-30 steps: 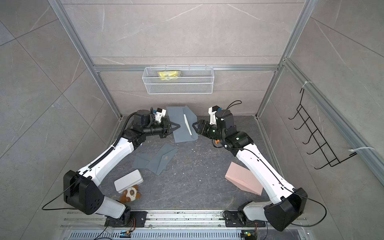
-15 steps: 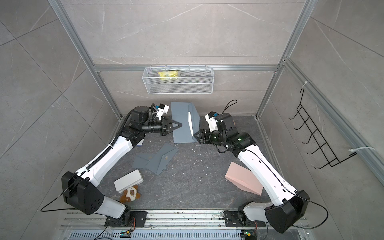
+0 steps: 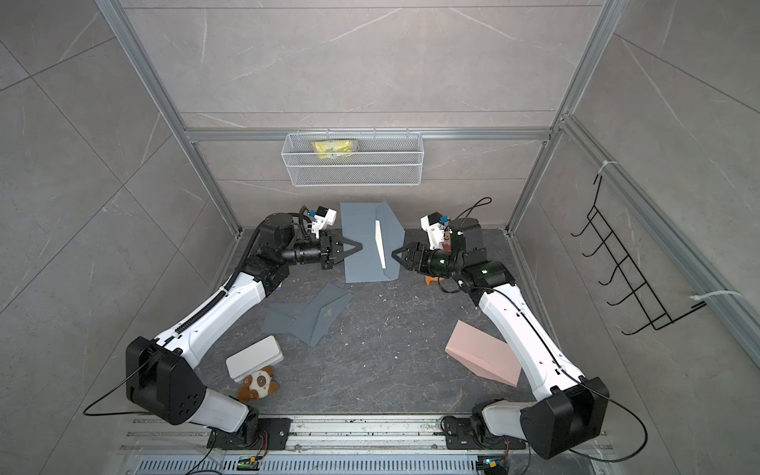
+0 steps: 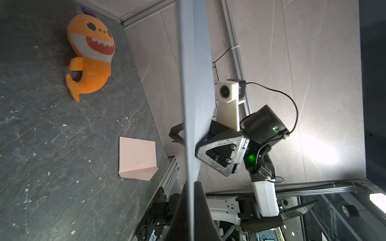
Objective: Take the letter paper out of the envelope
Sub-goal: Pick up the envelope from the envelope.
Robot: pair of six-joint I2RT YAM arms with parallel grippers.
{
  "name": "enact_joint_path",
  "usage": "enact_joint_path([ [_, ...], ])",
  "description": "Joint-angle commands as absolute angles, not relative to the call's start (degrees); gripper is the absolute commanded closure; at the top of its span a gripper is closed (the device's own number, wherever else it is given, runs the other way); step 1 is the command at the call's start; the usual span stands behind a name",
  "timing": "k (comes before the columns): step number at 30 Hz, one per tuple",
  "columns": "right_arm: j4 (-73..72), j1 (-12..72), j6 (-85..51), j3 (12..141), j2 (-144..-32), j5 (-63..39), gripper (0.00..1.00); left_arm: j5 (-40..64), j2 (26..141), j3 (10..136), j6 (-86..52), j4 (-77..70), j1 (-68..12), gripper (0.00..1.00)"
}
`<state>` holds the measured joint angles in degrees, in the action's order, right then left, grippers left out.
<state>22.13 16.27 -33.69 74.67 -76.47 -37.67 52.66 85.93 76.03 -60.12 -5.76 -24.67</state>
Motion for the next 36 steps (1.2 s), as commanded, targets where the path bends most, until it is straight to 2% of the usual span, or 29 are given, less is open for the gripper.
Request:
enact_joint_path([
  [1, 13.73, 14.45, -39.71, 71.69, -77.45, -45.20, 0.39, 55.18, 83.39, 76.00, -63.87, -12.88, -24.68, 1.00],
  [7, 0.53, 13.07, -48.68, 65.41, -77.60, -50.41, 0.39, 55.71, 83.93, 76.12, -67.43, -17.06, -24.62, 1.00],
  [11, -13.66, 12.90, -57.49, 61.23, -78.68, -54.63, 0.39, 55.90, 84.35, 76.62, -67.47, -16.83, -24.64, 1.00],
  [14, -24.44, 12.89, -64.89, 58.13, -79.79, -56.22, 0.39, 56.11, 84.86, 76.50, -68.21, -17.77, -24.69, 1.00],
  [18, -31.53, 12.91, -68.90, 56.52, -81.14, -56.90, 0.39, 56.19, 85.25, 76.55, -68.91, -18.88, -24.63, 1.00],
  [27, -40.11, 13.63, -74.55, 55.90, -84.67, -57.31, 0.39, 56.68, 86.92, 77.08, -70.79, -21.09, -24.67, 1.00],
  [36, -40.52, 15.79, -74.35, 55.73, -85.15, -57.48, 0.40, 56.75, 88.48, 78.44, -70.93, -21.19, -24.63, 1.00],
])
